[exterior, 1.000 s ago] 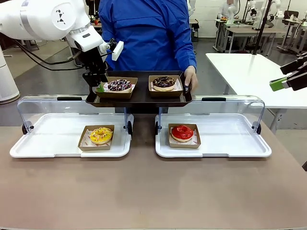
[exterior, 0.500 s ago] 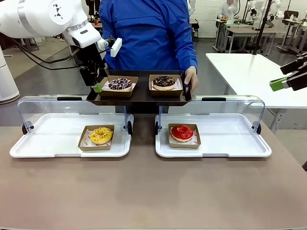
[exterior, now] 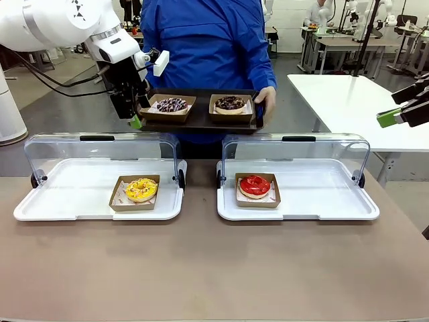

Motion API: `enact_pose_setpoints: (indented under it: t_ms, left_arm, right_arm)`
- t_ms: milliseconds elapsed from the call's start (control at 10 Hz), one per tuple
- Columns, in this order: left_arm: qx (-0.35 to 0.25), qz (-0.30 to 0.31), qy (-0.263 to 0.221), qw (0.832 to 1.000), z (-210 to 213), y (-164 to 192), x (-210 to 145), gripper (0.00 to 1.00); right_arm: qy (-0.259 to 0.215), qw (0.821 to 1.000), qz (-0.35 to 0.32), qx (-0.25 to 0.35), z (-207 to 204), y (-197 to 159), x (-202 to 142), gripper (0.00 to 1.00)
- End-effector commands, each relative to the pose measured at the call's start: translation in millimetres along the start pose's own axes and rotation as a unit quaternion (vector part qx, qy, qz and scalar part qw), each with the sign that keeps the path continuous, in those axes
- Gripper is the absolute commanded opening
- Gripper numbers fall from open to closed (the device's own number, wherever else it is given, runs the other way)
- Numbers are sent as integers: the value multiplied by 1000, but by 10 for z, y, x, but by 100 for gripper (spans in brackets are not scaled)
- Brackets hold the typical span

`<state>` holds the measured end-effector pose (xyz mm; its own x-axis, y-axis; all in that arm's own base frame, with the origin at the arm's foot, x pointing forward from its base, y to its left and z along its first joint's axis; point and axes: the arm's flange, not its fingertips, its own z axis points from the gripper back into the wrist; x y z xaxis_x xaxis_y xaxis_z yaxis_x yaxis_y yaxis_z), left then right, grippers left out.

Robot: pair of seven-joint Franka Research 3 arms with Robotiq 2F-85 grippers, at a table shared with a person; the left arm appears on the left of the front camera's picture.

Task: Provide the desired donut to the person.
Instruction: Place the picked Paper togo box onto the Handle tray extended by the person.

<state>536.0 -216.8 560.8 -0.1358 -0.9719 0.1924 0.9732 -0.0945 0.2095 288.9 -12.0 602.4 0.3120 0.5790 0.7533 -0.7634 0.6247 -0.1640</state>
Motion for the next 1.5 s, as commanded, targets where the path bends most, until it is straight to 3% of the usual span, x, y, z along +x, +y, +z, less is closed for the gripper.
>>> enact_pose_setpoints:
  t_ms: [0,1000,1100,1200,1300,1400]
  left_arm:
    - [5,-4,9,1000,-38,-9,-1,100]
    - [-1,-2,2,1000,-19,-5,10,100]
    - [-6,34,-8,999,267,-221,-71,100]
    - [-9,100,-41,994,565,-472,-367,100]
    - [-23,171,-105,979,755,-772,-692,100]
    - [-12,196,-123,973,860,-1047,-935,100]
  right_arm:
    - [7,1000,-5,-5,-21,12,-6,100]
    - [7,1000,-5,-5,-21,12,-6,100]
    - [7,1000,-5,-5,-21,12,-6,100]
    - [7,1000,-5,-5,-21,12,-6,100]
    - [7,1000,-5,-5,-21,12,-6,100]
    - [7,1000,-5,-5,-21,12,-6,100]
